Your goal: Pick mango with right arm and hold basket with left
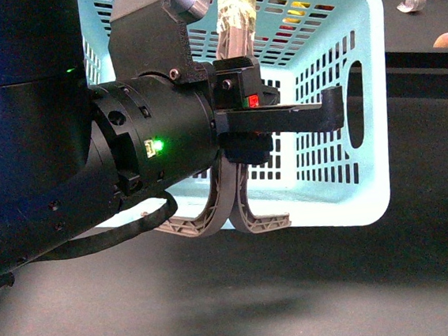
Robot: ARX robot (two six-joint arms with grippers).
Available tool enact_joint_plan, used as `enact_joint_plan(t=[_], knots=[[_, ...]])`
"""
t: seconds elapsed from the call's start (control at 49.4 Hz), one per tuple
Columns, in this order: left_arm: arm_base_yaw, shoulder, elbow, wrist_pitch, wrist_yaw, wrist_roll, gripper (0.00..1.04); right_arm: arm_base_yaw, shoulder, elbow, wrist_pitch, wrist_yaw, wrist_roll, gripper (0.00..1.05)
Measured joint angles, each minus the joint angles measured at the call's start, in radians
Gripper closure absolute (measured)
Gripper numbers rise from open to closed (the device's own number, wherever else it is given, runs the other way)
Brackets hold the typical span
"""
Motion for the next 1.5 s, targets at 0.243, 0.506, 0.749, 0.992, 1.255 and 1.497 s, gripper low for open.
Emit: enact_joint_plan(t=[0.243, 0.506, 0.749, 0.992, 1.255, 1.497], knots=[[-0.004, 0.000, 0.000, 0.000, 0.021, 0.001, 0.99, -0.262, 0.553, 0.058, 0.407, -0.290, -0.033, 0.08], [-0.004, 0.000, 0.000, 0.000, 0.011, 0.001, 0.99, -0.376, 1.349, 0.234, 0.696, -0.336, -0.232, 0.08], [-0.003, 0.000, 0.000, 0.000, 0.005, 0.002, 0.99, -0.435, 1.785, 0.383, 0.766, -0.292, -0.321, 0.08], [-0.003, 0.000, 0.000, 0.000, 0.010, 0.002, 0.99, -0.454, 2.079, 0.513, 0.766, -0.256, -0.386, 0.08], [-0.003, 0.000, 0.000, 0.000, 0.014, 0.002, 0.99, -0.455, 2.289, 0.645, 0.735, -0.209, -0.403, 0.08], [-0.003, 0.000, 0.000, 0.000, 0.013, 0.002, 0.99, -0.455, 2.480, 0.798, 0.692, -0.150, -0.412, 0.08]])
